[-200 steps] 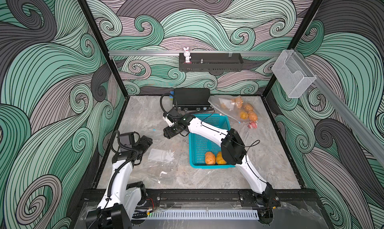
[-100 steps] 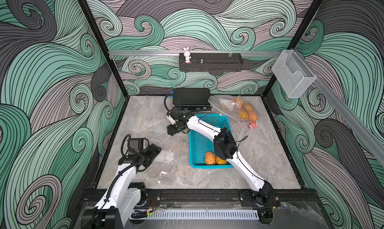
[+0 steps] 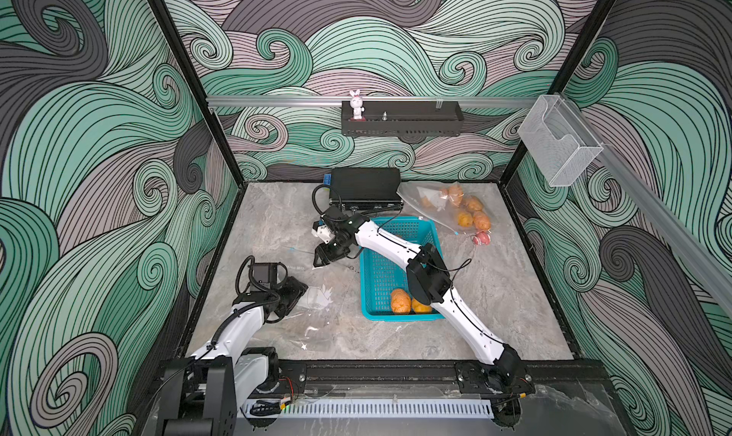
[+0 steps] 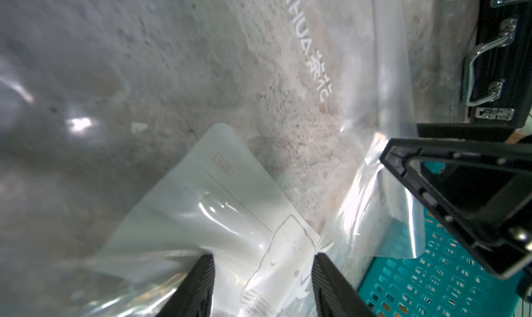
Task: Put the potatoes into a zipper bag and zip it
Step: Pick up the zipper food storage bag at the center of the board.
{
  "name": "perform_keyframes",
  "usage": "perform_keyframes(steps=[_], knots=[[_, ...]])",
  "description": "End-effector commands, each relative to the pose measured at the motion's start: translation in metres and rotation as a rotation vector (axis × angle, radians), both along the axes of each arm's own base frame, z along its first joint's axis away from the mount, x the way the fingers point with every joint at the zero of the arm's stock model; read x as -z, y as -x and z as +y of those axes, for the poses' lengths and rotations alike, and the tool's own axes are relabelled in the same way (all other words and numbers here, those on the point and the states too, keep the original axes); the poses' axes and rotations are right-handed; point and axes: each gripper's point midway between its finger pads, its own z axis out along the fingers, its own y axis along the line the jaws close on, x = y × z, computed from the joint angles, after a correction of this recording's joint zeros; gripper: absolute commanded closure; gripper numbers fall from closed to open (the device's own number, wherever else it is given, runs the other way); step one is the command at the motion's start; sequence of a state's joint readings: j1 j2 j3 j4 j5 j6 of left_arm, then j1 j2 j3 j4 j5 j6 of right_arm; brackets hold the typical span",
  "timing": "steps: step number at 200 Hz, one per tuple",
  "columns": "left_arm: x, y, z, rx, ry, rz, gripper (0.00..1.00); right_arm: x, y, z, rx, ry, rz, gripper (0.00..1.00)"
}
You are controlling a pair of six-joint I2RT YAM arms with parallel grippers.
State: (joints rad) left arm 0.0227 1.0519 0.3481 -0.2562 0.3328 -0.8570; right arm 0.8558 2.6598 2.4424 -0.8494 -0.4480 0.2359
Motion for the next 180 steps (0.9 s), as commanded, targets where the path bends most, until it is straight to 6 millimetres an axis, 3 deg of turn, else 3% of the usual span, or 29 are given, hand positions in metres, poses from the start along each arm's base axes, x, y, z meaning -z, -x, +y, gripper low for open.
perform_keyframes(steps=[1, 59, 108, 180], knots=[[0.017, 0.014, 0.001, 0.002, -0.018, 0.059, 0.44, -0.023, 0.018, 0.005, -0.031, -0.057, 0.078, 0.45], [0.020, 0.018, 0.003, 0.004, -0.034, 0.064, 0.45, -0.056, 0.037, 0.010, -0.090, -0.149, 0.142, 0.54], [0.019, 0.020, 0.004, 0.006, -0.041, 0.060, 0.45, -0.051, 0.037, 0.005, -0.107, -0.129, 0.113, 0.77], [0.016, 0.020, 0.005, 0.010, -0.051, 0.056, 0.45, -0.050, 0.040, 0.004, -0.119, -0.131, 0.118, 0.78]])
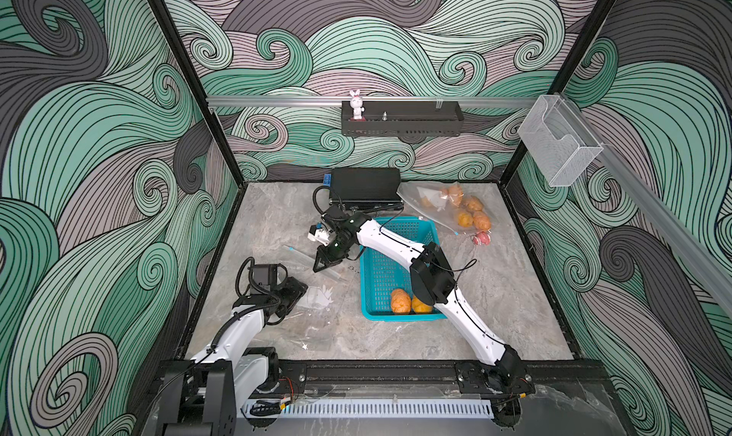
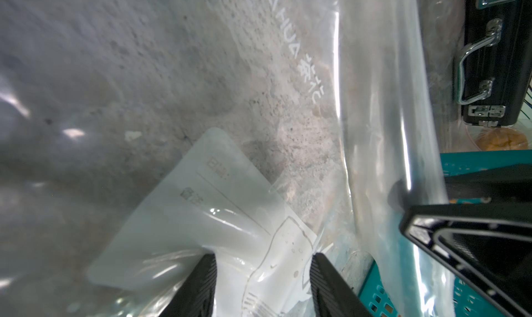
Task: Put the potatoes into a zipper bag and zip it
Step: Pick up the zipper food storage bag at the center of the board.
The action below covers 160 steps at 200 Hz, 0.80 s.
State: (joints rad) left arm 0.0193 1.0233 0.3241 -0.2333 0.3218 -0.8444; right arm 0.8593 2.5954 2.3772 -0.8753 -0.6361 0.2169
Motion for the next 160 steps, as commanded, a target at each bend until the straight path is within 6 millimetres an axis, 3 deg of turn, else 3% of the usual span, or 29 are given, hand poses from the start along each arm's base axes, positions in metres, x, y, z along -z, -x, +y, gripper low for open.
perform_keyframes(steps=[1, 21, 40, 64, 95, 119, 138, 160], knots=[[0.017, 0.020, 0.004, 0.001, -0.035, 0.087, 0.45, -0.024, 0.004, 0.001, -0.024, -0.040, -0.019, 0.79], [0.016, 0.020, 0.004, 0.002, -0.036, 0.086, 0.45, -0.029, 0.005, 0.000, -0.040, -0.050, -0.035, 0.82], [0.014, 0.019, 0.004, 0.003, -0.037, 0.081, 0.45, -0.033, 0.003, -0.002, -0.051, -0.048, -0.067, 0.92], [0.008, 0.019, 0.005, 0.003, -0.040, 0.069, 0.45, -0.037, 0.002, -0.007, -0.058, -0.039, -0.105, 0.94], [-0.012, 0.016, 0.003, 0.013, -0.033, 0.036, 0.44, -0.050, 0.002, -0.011, -0.087, -0.040, -0.176, 0.99], [-0.060, 0.011, 0.000, 0.036, -0.031, -0.050, 0.42, -0.063, 0.012, -0.019, -0.168, -0.024, -0.295, 0.99], [-0.115, 0.012, 0.000, 0.071, -0.057, -0.161, 0.40, -0.079, 0.020, -0.029, -0.224, -0.024, -0.382, 0.99], [-0.194, 0.020, 0.005, 0.105, -0.144, -0.348, 0.35, -0.099, 0.028, -0.041, -0.256, -0.045, -0.499, 1.00]])
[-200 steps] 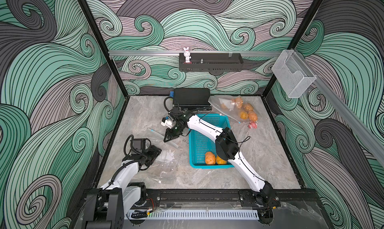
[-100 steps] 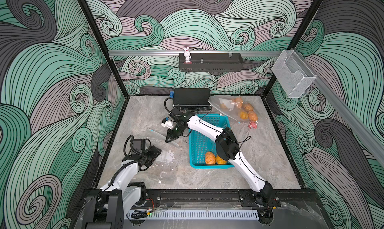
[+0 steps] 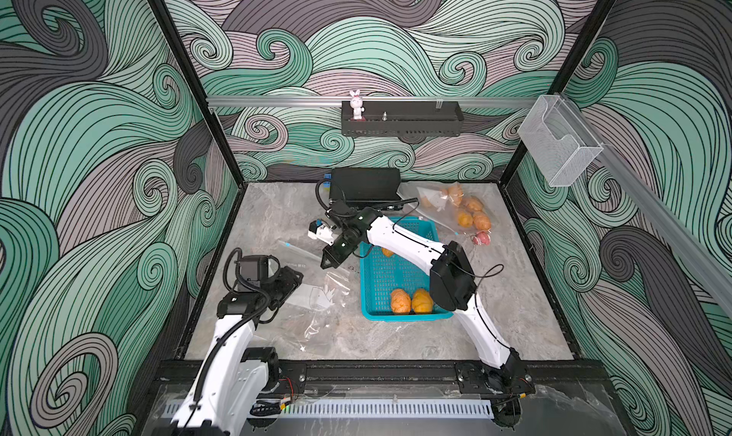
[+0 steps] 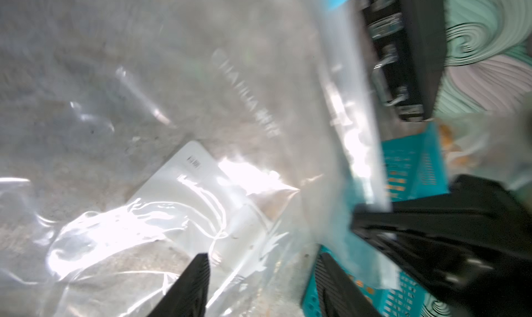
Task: Put the potatoes into a zipper bag and zip it
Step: Pick up the zipper food storage bag at the center of the board.
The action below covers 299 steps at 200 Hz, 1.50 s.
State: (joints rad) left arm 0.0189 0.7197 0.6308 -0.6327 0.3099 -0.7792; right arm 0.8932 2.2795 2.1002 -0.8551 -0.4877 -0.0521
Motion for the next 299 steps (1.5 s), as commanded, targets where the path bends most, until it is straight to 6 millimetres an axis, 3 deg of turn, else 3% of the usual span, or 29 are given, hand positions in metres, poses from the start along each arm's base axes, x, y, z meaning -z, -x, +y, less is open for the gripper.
perform_keyframes(steps=[1, 15, 34, 59, 79, 95, 133, 164, 182, 205, 228, 260, 299], knots=[[-0.069, 0.022, 0.004, 0.059, -0.104, -0.128, 0.34, -0.035, 0.006, -0.009, -0.086, -0.046, -0.196, 1.00], [-0.121, 0.034, 0.010, 0.123, -0.241, -0.231, 0.29, -0.052, 0.022, -0.013, -0.158, -0.095, -0.288, 1.00], [-0.168, 0.045, 0.020, 0.213, -0.429, -0.250, 0.24, -0.074, 0.049, -0.021, -0.297, -0.145, -0.452, 1.00], [-0.204, 0.049, 0.015, 0.341, -0.529, -0.241, 0.23, -0.093, 0.070, -0.035, -0.418, -0.155, -0.710, 1.00], [-0.221, 0.052, -0.021, 0.507, -0.416, -0.317, 0.22, -0.101, 0.090, -0.049, -0.506, -0.149, -0.865, 1.00], [-0.215, 0.058, -0.041, 0.607, -0.337, -0.310, 0.22, -0.104, 0.107, -0.059, -0.566, -0.168, -0.967, 1.00], [-0.171, 0.098, -0.062, 0.762, -0.273, -0.264, 0.20, -0.111, 0.138, -0.074, -0.662, -0.262, -1.179, 1.00], [-0.132, 0.125, -0.067, 0.843, -0.251, -0.199, 0.21, -0.117, 0.147, -0.076, -0.695, -0.303, -1.181, 1.00], [-0.127, 0.134, -0.070, 0.905, -0.270, -0.218, 0.22, -0.113, 0.145, -0.074, -0.704, -0.294, -1.190, 1.00], [-0.139, 0.128, -0.074, 0.979, -0.342, -0.236, 0.22, -0.111, 0.132, -0.067, -0.712, -0.270, -1.198, 1.00], [-0.142, 0.106, -0.071, 1.020, -0.504, -0.184, 0.21, -0.117, 0.112, -0.064, -0.718, -0.251, -1.174, 1.00], [-0.141, 0.092, -0.069, 1.054, -0.640, -0.118, 0.25, -0.140, 0.089, -0.067, -0.722, -0.235, -1.224, 1.00], [-0.141, 0.090, -0.062, 1.021, -0.673, -0.138, 0.28, -0.143, 0.091, -0.078, -0.764, -0.249, -1.265, 1.00]])
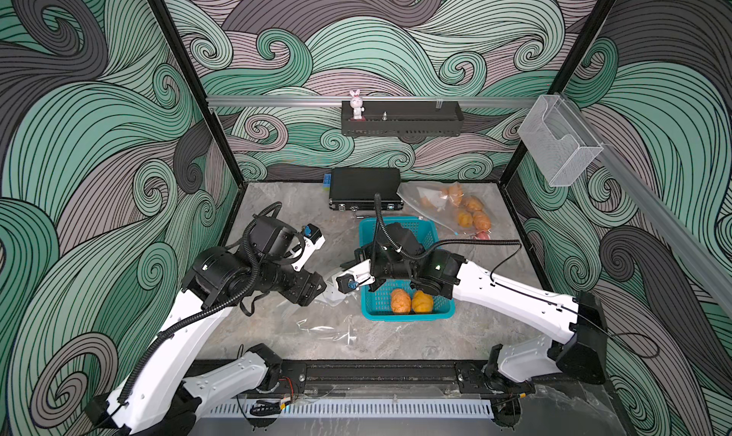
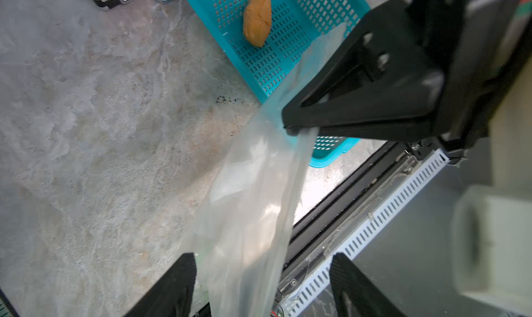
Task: Put the potatoes into a zipper bag and zip it
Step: Open the zipper of the food storage bag.
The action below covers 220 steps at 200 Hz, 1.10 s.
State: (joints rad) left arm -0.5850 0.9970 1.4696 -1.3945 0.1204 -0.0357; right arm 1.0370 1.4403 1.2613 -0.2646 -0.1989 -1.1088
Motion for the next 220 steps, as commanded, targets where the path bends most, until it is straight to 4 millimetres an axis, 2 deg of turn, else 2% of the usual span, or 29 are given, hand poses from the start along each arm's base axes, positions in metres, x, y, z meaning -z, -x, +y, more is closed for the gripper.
perform_keyframes(steps=[1, 31, 55, 106, 147, 220], knots=[[-0.002, 0.008, 0.018, -0.015, -0.056, -0.035, 0.28, 0.000, 0.012, -0.008, -0.065, 0.014, -0.017, 1.00], [0.007, 0.013, 0.008, 0.022, -0.042, 0.031, 0.33, 0.004, 0.018, -0.011, -0.085, 0.017, -0.009, 1.00], [0.005, 0.011, 0.007, 0.021, -0.057, 0.034, 0.35, 0.008, 0.021, -0.014, -0.096, 0.031, -0.002, 1.00], [0.015, 0.015, -0.007, 0.077, -0.064, 0.088, 0.36, 0.011, 0.023, -0.013, -0.101, 0.036, 0.018, 1.00], [0.026, 0.020, -0.006, 0.082, -0.085, 0.115, 0.37, 0.012, 0.023, -0.012, -0.102, 0.041, 0.024, 1.00], [0.033, 0.019, -0.012, 0.097, -0.089, 0.136, 0.38, 0.017, 0.022, -0.011, -0.097, 0.054, 0.035, 1.00]])
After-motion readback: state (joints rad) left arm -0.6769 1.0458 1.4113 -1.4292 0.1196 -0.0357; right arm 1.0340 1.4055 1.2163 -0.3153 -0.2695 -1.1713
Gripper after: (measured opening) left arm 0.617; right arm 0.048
